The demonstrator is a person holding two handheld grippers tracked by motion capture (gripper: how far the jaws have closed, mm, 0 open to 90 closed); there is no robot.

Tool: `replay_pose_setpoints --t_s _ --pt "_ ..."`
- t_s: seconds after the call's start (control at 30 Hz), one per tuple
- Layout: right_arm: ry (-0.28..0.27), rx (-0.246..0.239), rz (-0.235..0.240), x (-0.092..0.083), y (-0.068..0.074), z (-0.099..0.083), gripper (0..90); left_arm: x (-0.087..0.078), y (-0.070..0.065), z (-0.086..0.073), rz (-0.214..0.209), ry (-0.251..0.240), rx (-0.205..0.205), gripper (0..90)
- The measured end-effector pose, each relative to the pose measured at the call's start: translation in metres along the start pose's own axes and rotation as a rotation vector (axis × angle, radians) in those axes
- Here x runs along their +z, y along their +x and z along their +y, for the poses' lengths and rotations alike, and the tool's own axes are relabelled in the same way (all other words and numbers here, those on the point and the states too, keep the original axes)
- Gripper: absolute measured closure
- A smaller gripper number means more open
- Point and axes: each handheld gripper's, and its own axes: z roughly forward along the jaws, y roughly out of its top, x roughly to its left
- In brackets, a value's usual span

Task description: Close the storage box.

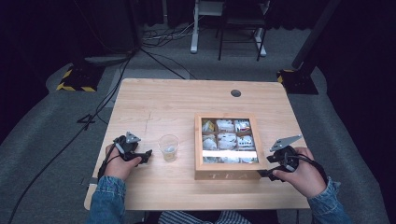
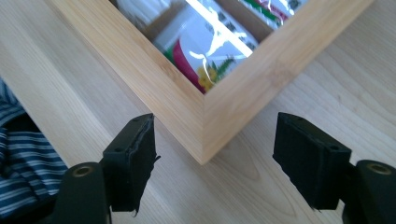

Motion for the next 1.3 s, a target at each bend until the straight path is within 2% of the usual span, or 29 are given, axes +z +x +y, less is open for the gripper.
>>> replay_pose_setpoints --t_s 0.03,0.1,0.17,0.2,0.3,0.37,0.4,0.43,0.47,0.5,0.53,0.6,0.7,0.83,1.03,1.3 --pt "-0.042 0.005 0.006 -0.005 -0.002 0.001 30.0 0.000 0.000 0.000 -0.001 0.000 -0.001 25.8" --pt "-0.088 0.003 0.019 -0.012 -0.006 0.001 29.5 0.000 0.000 -0.001 -0.005 -0.002 -0.003 25.8" --pt "-0.146 0.022 0.015 -0.019 -0.011 0.000 29.1 0.000 0.000 -0.001 -0.004 -0.006 -0.002 25.8" --pt "-0.146 0.022 0.015 -0.019 -0.011 0.000 29.1 0.000 0.000 -0.001 -0.004 -0.006 -0.002 25.8" --pt "-0.232 0.042 -0.018 -0.027 -0.022 -0.001 26.5 0.000 0.000 -0.004 -0.004 -0.024 -0.001 25.8" --pt "-0.283 0.054 -0.049 -0.030 -0.029 -0.002 25.3 0.000 0.001 -0.007 -0.006 -0.044 0.005 25.8" --pt "-0.327 0.054 -0.075 -0.032 -0.037 -0.004 24.0 -0.001 0.001 -0.009 -0.008 -0.057 -0.001 25.8" --pt "-0.327 0.054 -0.075 -0.032 -0.037 -0.004 24.0 -0.001 0.001 -0.009 -0.008 -0.057 -0.001 25.8" --pt "-0.348 0.063 -0.088 -0.033 -0.040 -0.004 23.7 -0.001 0.001 -0.009 -0.007 -0.057 -0.001 25.8" --pt "-0.394 0.075 -0.110 -0.034 -0.047 -0.007 22.5 -0.001 0.001 -0.010 -0.006 -0.056 0.001 25.8" --pt "-0.394 0.075 -0.110 -0.034 -0.047 -0.007 22.5 -0.002 0.001 -0.010 -0.007 -0.054 -0.001 25.8" --pt "-0.427 0.081 -0.131 -0.035 -0.053 -0.009 21.8 -0.001 0.001 -0.010 -0.007 -0.056 0.000 25.8" --pt "-0.451 0.105 -0.166 -0.036 -0.063 -0.015 21.0 -0.001 0.002 -0.010 -0.006 -0.058 0.002 25.6" --pt "-0.454 0.136 -0.189 -0.030 -0.076 -0.022 20.6 -0.001 0.003 -0.009 -0.009 -0.057 0.003 25.5" --pt "-0.443 0.130 -0.209 -0.018 -0.097 -0.034 20.5 -0.001 0.004 -0.009 -0.015 -0.052 0.011 23.2" --pt "-0.425 0.183 -0.222 0.005 -0.122 -0.055 19.6 0.001 0.004 -0.008 -0.026 -0.040 0.018 15.8"
